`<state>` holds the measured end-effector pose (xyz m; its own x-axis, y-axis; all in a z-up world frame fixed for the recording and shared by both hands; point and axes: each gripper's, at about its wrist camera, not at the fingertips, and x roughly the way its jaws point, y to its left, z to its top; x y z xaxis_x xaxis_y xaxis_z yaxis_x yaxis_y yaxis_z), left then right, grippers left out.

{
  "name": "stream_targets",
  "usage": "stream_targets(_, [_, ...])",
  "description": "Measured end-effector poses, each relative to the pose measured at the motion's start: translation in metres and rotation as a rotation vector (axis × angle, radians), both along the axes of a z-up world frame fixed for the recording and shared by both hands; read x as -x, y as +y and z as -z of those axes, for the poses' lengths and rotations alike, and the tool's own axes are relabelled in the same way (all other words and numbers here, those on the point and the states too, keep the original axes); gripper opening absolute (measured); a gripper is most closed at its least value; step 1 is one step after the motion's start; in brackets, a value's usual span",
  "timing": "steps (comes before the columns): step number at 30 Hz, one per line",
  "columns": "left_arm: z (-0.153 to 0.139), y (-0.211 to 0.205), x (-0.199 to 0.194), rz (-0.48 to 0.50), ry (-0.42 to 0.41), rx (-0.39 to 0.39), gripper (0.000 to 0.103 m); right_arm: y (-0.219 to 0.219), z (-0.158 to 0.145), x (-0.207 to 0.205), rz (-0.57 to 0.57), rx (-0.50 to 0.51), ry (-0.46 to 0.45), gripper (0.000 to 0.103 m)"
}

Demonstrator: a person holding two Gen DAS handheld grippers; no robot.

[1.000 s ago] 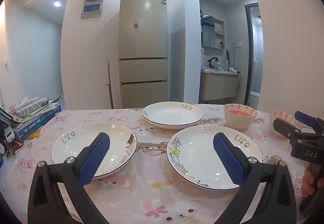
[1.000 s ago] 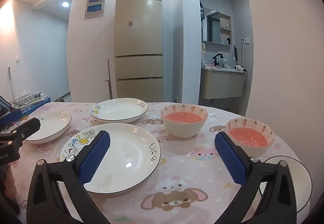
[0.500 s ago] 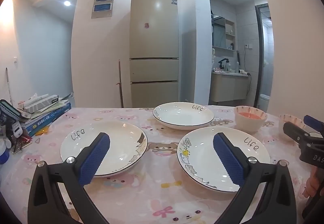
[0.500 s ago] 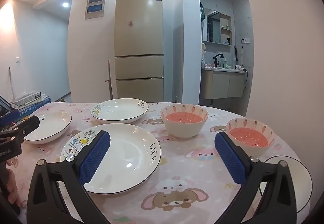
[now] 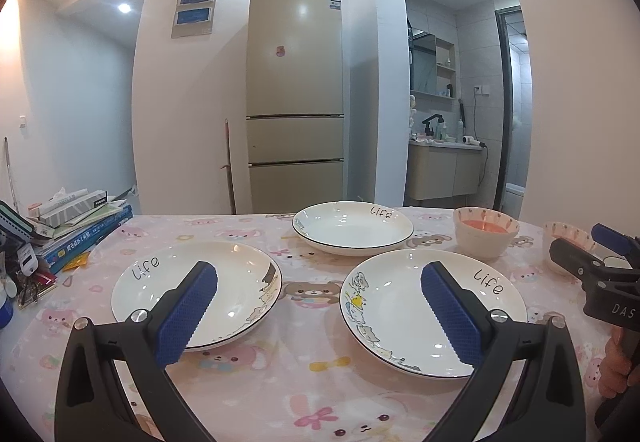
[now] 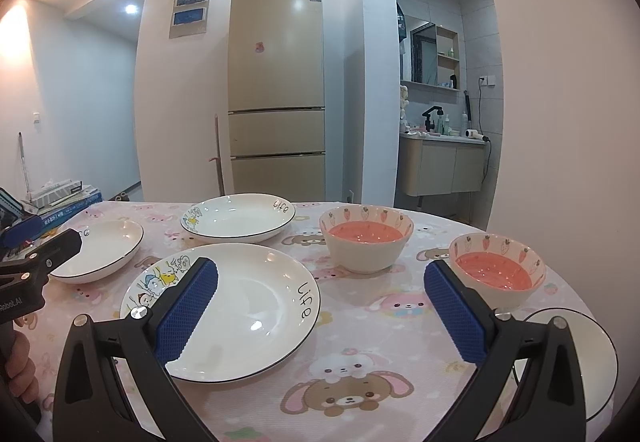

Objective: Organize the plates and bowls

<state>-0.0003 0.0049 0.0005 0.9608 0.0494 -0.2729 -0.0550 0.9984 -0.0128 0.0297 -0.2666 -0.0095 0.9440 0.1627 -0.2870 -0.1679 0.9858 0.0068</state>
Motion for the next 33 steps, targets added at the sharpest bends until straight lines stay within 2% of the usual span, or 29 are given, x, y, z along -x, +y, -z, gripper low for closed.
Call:
stream_targets(15, [-0.0009, 0.0002, 0.0013, -0.020, 0.002, 0.003, 0.103, 0.0024, 0.0011, -0.0035, 0.004, 0.010, 0.019, 0.103])
stream_targets(27, [-0.0012, -0.0004, 0.0028, -0.024, 0.000, 0.004, 0.103, 0.0056, -0.0004, -0.0010, -0.002, 0.013, 0.000, 0.103])
stream_targets(33, [-0.0012, -0.0011, 0.0024, -0.022, 0.001, 0.003, 0.103, 0.0021, -0.0003, -0.0007, 0.005, -0.012, -0.001, 0.103])
